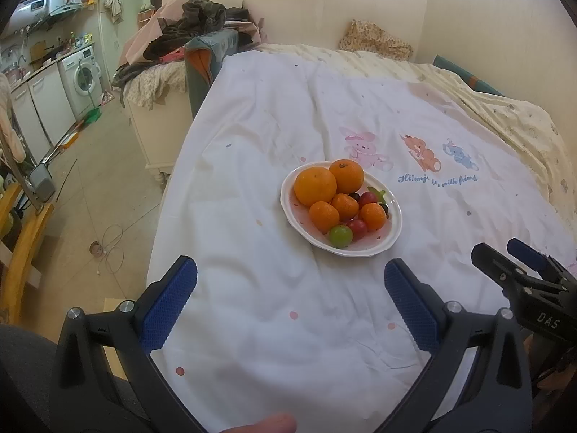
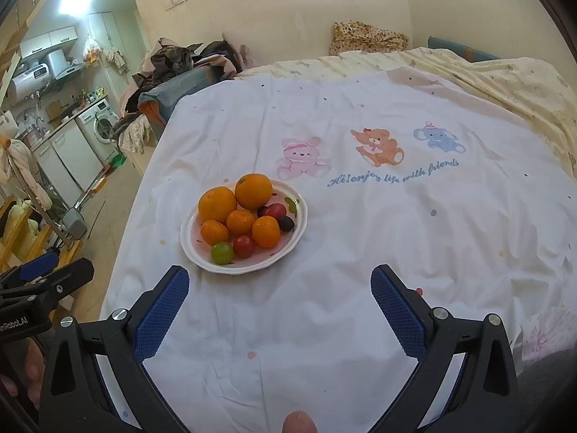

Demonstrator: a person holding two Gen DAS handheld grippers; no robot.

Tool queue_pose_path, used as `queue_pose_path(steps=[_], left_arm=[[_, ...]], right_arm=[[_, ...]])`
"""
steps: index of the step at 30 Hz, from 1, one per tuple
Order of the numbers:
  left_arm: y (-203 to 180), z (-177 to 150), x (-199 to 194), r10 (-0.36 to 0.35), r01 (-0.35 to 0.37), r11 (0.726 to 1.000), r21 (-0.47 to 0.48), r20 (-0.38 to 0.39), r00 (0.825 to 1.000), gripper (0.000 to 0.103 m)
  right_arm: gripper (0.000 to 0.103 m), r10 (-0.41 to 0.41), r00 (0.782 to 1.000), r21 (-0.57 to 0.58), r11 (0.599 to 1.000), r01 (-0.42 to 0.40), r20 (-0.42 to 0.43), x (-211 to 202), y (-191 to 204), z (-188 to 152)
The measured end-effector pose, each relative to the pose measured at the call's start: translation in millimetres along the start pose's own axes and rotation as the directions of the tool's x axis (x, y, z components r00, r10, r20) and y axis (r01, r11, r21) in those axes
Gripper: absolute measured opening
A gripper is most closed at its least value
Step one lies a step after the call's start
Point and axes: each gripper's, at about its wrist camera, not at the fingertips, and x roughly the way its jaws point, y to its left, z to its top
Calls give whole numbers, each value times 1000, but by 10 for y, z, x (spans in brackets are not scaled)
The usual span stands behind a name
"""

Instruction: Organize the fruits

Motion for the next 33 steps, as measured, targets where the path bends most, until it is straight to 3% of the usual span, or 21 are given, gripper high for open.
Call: queue_pose_path(steps=[33], left_arm=[[0, 11, 4, 1, -1, 1000, -5, -2, 1000, 103]], right_arm=[[103, -5, 1000, 5, 1000, 5, -13, 30, -29, -33]])
